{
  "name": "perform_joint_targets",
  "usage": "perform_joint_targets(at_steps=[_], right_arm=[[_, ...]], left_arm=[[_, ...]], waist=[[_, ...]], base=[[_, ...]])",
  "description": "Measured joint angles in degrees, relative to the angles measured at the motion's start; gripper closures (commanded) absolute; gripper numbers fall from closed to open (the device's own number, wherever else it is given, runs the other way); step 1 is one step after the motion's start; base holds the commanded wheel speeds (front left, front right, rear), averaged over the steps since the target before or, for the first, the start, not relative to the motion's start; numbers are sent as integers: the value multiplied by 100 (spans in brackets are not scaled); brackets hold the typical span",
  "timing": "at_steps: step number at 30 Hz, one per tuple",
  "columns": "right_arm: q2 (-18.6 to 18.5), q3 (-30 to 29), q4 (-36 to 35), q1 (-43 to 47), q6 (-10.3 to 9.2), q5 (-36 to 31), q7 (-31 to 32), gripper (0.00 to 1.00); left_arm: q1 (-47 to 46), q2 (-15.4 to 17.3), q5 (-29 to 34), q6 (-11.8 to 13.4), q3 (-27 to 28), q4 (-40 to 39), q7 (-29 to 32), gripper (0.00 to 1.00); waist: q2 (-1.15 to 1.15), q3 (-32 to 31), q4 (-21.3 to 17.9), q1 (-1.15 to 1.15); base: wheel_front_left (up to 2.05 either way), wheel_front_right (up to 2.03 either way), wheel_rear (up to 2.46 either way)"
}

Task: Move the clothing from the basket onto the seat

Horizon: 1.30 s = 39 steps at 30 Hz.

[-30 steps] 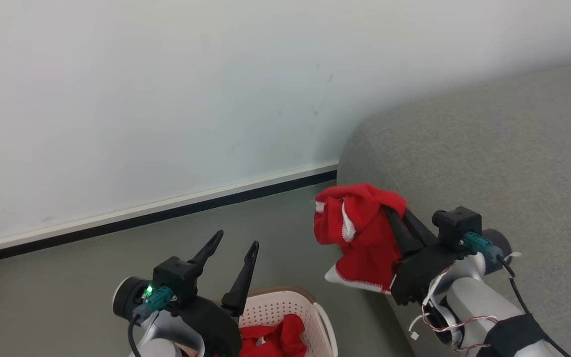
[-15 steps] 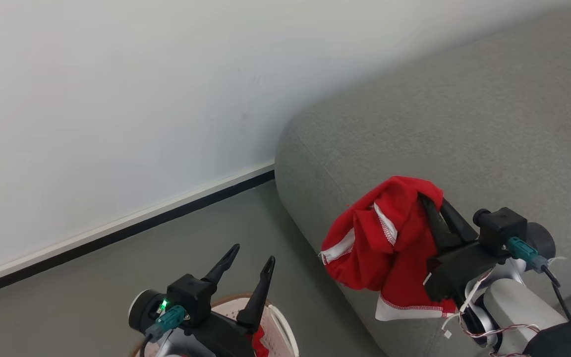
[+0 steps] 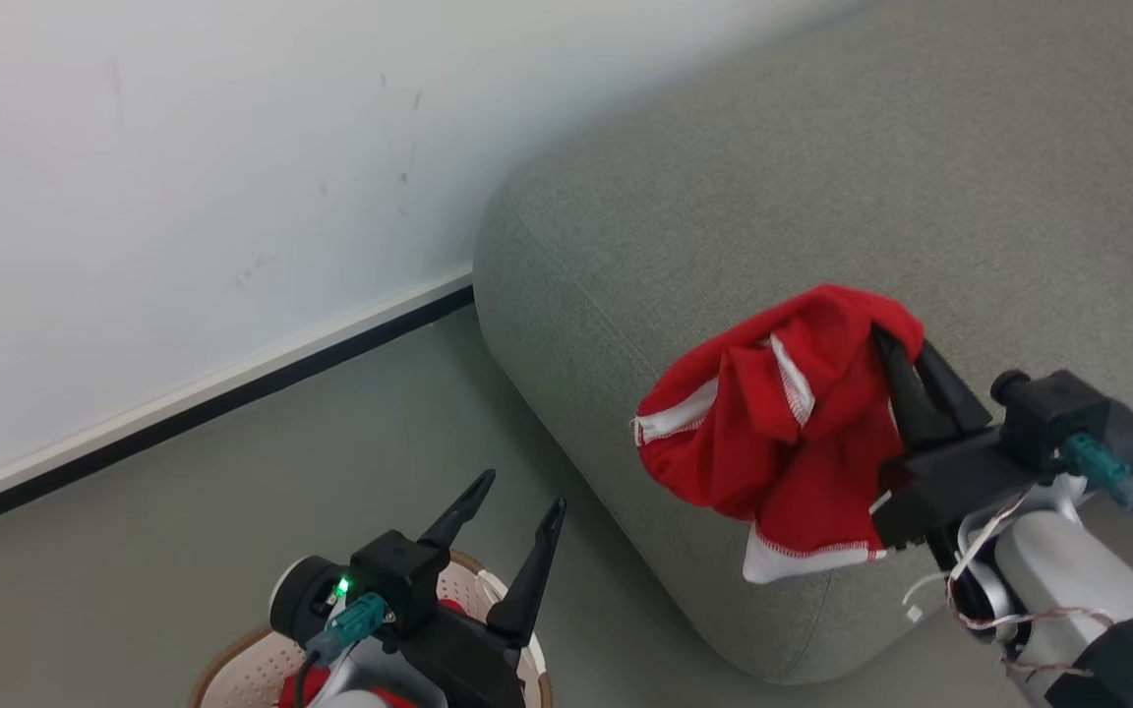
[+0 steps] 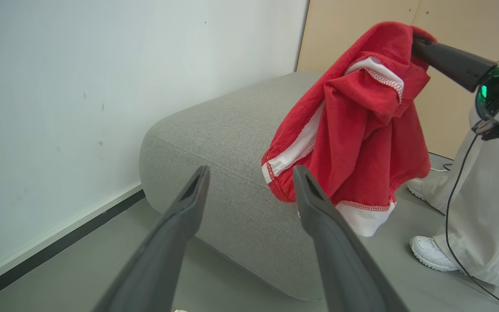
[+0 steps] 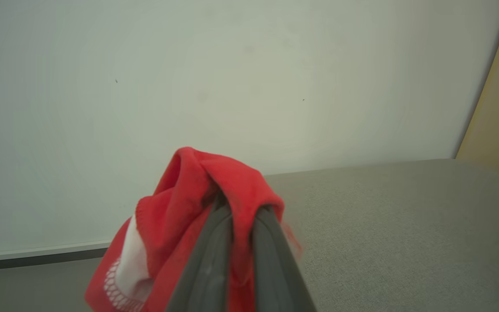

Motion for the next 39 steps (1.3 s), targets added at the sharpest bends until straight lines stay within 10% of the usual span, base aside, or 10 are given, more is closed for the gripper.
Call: perform_joint_targets(at_steps=[39], right_arm=[[-732, -1325, 2856, -5001, 359, 166, 227, 100]], left_arm=[[-1492, 742, 447, 44, 334, -1382, 868, 0]], waist=[[1, 2806, 1117, 1]], base=[[0, 0, 0]])
